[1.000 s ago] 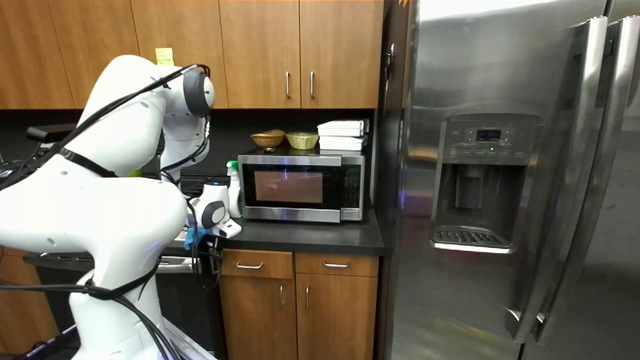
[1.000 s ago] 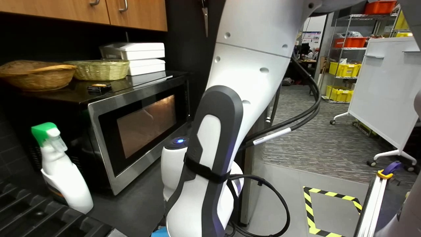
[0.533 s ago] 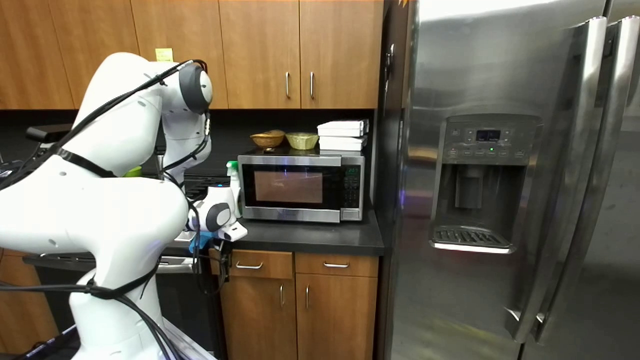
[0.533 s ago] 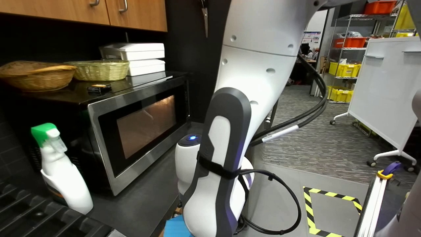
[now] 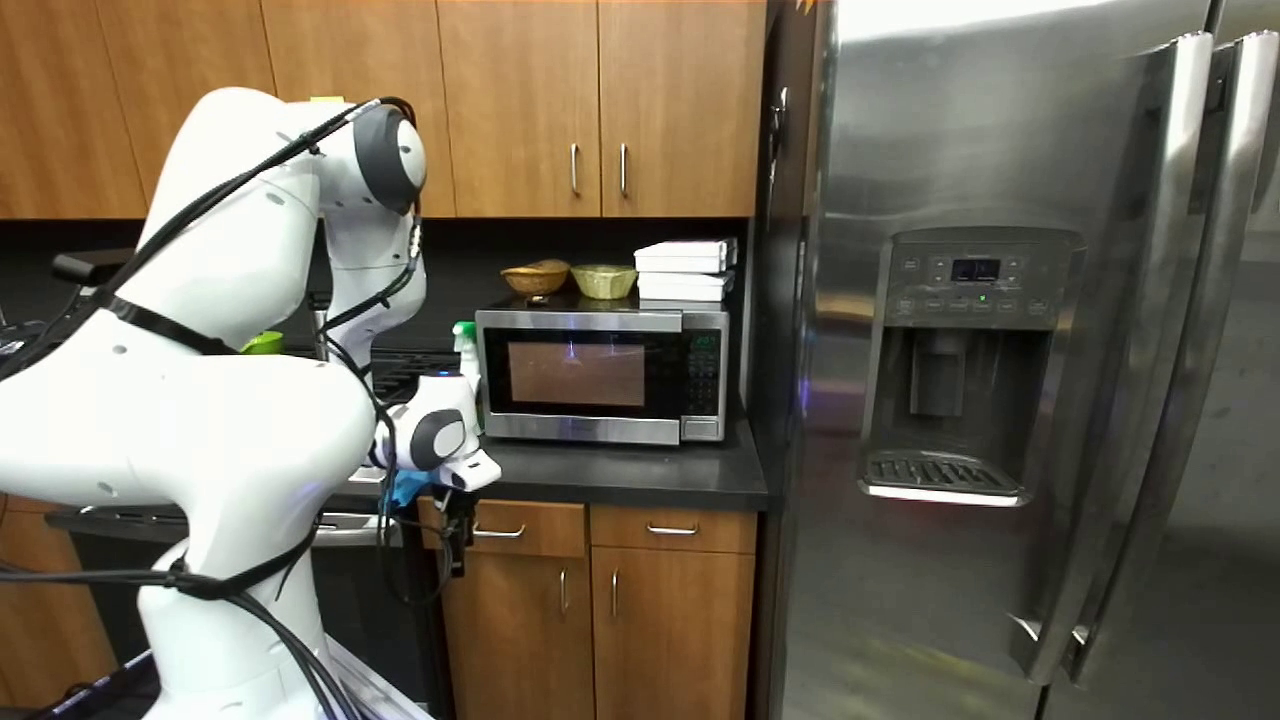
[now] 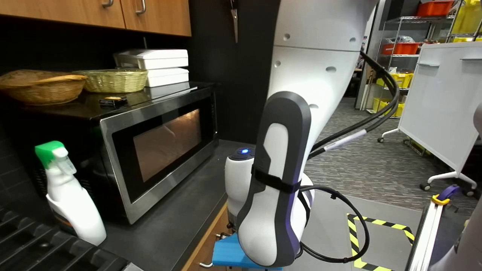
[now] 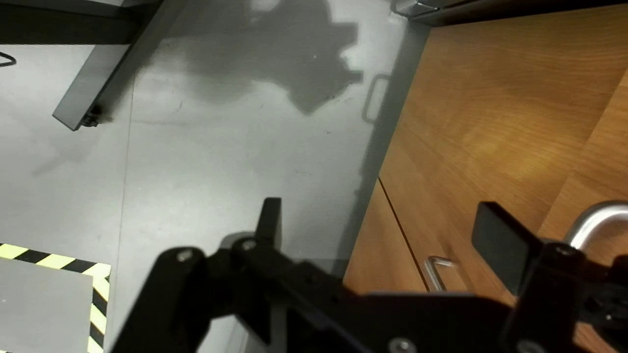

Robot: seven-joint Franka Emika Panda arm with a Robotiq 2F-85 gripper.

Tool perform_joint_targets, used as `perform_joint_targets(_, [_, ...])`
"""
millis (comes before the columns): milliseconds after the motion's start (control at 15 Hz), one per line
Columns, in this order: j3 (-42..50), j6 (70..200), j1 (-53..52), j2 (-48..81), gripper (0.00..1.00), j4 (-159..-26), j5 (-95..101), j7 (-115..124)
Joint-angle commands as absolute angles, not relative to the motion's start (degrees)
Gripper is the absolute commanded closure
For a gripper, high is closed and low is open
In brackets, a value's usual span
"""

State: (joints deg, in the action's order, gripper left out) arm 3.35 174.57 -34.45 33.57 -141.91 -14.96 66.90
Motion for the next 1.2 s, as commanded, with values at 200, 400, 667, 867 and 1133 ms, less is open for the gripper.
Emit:
perform_joint_targets(200, [0.7,179.8,-31.0,35.6,0.00,-140.7,-15.9,66.1])
perform_joint_targets(400, [3.0,179.3,-32.9,37.9,0.00,-138.7,-15.7,66.8])
perform_joint_targets(667, [3.1,178.6,-32.9,42.4,0.00,-134.5,-15.8,66.7])
perform_joint_targets(867, [3.3,178.1,-33.8,45.7,0.00,-130.7,-15.9,66.9])
perform_joint_targets(1133, [3.4,177.9,-34.9,48.8,0.00,-126.3,-16.2,67.3])
